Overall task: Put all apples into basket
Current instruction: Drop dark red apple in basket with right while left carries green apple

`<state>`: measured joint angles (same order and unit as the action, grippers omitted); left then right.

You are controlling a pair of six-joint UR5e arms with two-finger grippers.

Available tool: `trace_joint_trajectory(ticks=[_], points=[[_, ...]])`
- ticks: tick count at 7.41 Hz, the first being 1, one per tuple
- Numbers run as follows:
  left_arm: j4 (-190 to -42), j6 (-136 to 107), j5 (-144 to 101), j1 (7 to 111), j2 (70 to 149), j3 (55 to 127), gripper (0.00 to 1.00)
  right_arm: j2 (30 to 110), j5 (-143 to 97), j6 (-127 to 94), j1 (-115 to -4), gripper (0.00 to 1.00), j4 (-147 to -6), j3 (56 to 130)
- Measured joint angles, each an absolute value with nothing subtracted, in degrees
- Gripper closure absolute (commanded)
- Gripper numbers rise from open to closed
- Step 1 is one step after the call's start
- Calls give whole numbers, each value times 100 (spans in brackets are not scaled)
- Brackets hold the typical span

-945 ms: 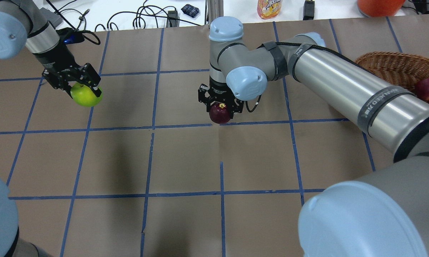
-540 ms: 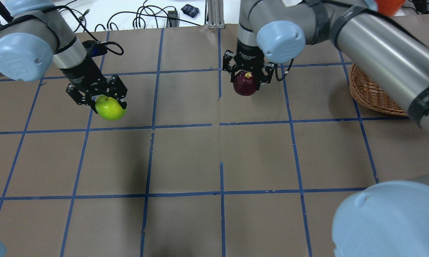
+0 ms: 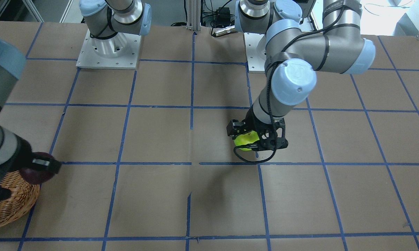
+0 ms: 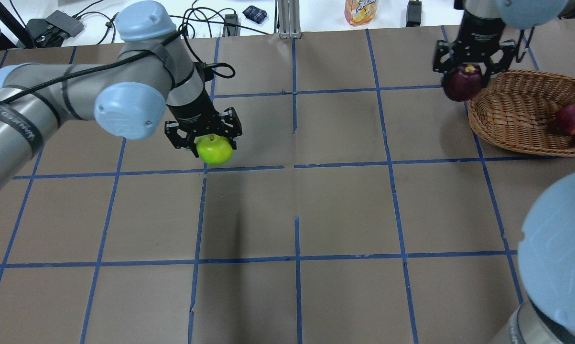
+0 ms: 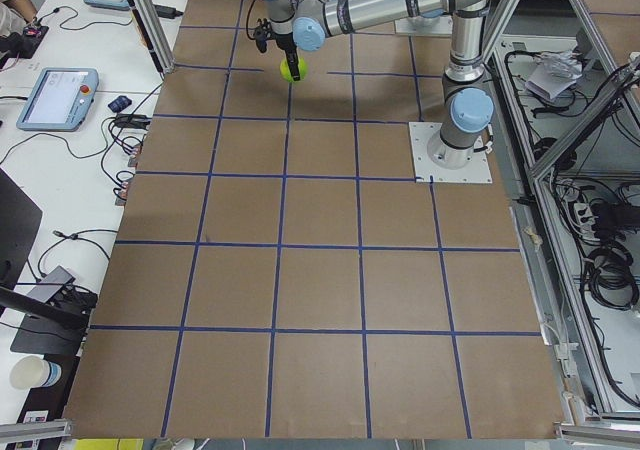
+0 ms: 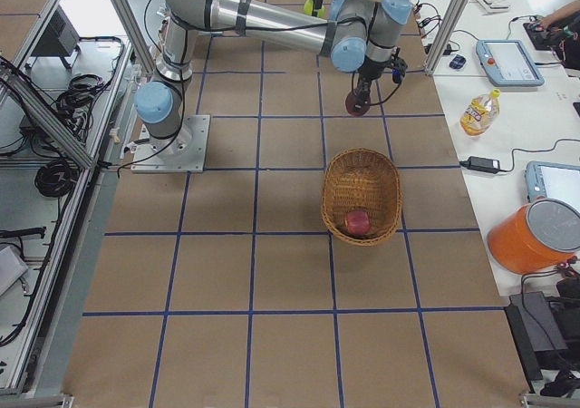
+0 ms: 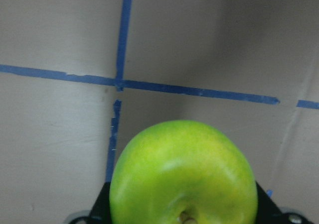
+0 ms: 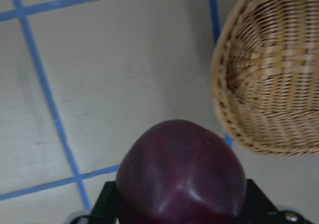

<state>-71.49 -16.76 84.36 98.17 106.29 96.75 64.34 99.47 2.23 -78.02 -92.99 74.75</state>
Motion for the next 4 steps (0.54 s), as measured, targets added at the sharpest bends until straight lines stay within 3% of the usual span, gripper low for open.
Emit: trace_joint_trajectory(ticks=[4], points=[[-4870,-2724,8418,10802,11673,9654,76,6083,10208,2110,-6588,100,-9879,7494]])
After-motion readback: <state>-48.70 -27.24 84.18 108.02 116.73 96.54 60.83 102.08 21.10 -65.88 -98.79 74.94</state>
